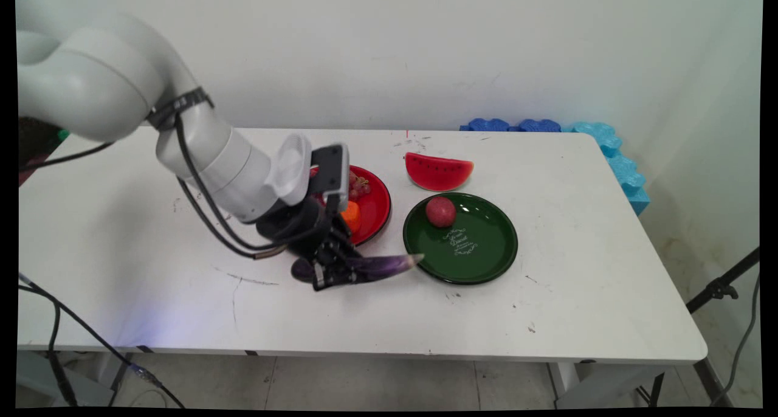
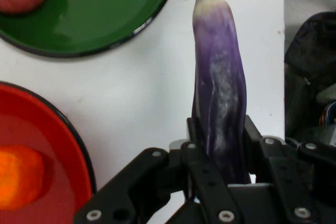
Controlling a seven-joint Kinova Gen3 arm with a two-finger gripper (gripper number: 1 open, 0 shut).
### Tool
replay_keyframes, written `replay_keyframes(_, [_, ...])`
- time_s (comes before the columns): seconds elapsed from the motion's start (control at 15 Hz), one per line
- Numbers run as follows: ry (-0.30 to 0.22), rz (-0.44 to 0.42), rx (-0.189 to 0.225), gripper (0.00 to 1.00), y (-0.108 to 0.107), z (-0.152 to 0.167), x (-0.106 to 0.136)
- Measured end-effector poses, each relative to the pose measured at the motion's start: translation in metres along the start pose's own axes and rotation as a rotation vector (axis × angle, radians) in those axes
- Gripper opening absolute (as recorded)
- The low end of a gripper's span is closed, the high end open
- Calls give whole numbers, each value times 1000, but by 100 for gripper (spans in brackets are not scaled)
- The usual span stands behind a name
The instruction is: Place the picked object on the table
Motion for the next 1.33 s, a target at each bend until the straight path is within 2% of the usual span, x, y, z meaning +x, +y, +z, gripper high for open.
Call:
replay_keyframes(0.4, [-12,-6,-22,0,6,24,-15])
replay_keyframes(1.33, [8,-15,-26,0,7,60,-13])
